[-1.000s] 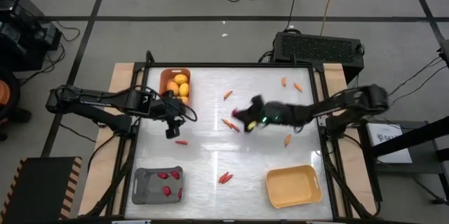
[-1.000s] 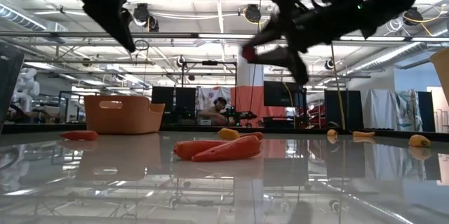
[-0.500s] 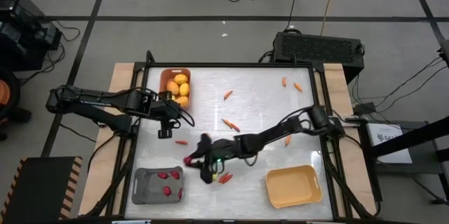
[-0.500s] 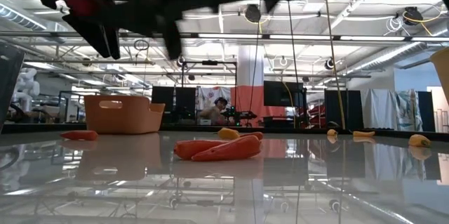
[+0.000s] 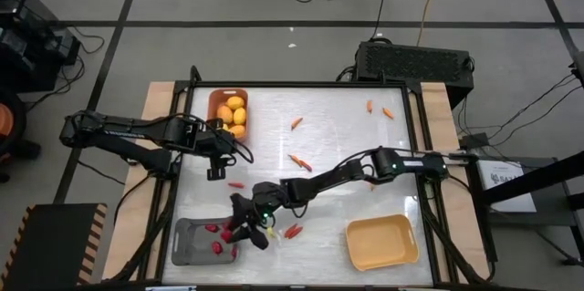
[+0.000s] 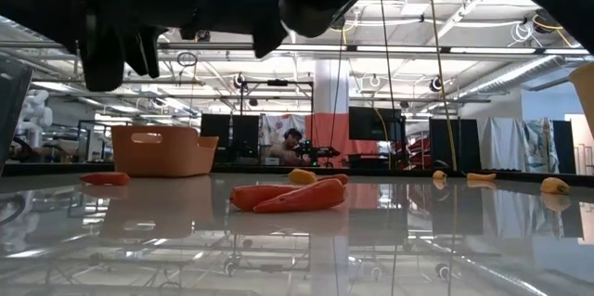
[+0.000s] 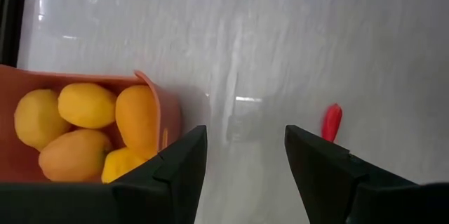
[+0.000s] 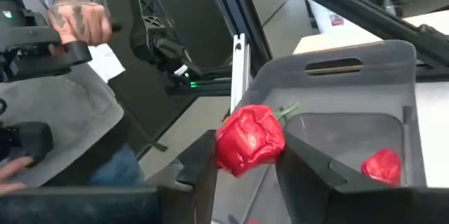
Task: Sort produce into baskets
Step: Put the red bell pepper into the black bin, then put the red chili pepper into the yellow bin
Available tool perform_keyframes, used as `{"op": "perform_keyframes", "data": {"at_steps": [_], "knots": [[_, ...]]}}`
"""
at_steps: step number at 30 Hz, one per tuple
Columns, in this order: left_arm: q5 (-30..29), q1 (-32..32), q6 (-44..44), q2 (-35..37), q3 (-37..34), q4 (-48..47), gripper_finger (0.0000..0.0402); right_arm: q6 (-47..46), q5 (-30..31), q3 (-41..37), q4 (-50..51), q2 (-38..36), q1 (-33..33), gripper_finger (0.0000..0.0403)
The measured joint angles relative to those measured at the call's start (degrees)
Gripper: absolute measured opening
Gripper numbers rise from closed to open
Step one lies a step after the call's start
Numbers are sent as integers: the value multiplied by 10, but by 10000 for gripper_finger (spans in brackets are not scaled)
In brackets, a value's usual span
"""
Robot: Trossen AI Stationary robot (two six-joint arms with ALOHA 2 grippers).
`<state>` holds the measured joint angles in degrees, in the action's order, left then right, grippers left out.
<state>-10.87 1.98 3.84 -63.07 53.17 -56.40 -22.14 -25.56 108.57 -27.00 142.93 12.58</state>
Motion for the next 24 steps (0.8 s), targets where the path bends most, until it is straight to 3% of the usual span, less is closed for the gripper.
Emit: {"op": "perform_keyframes", "data": {"at_steps": [11,24], "knots": [[17,0,19,0,0,1,201,7,9,7,11,2,-12,134],[17,0,29,0,0,6,201,20,13,7,35,-2,-12,231]]}}
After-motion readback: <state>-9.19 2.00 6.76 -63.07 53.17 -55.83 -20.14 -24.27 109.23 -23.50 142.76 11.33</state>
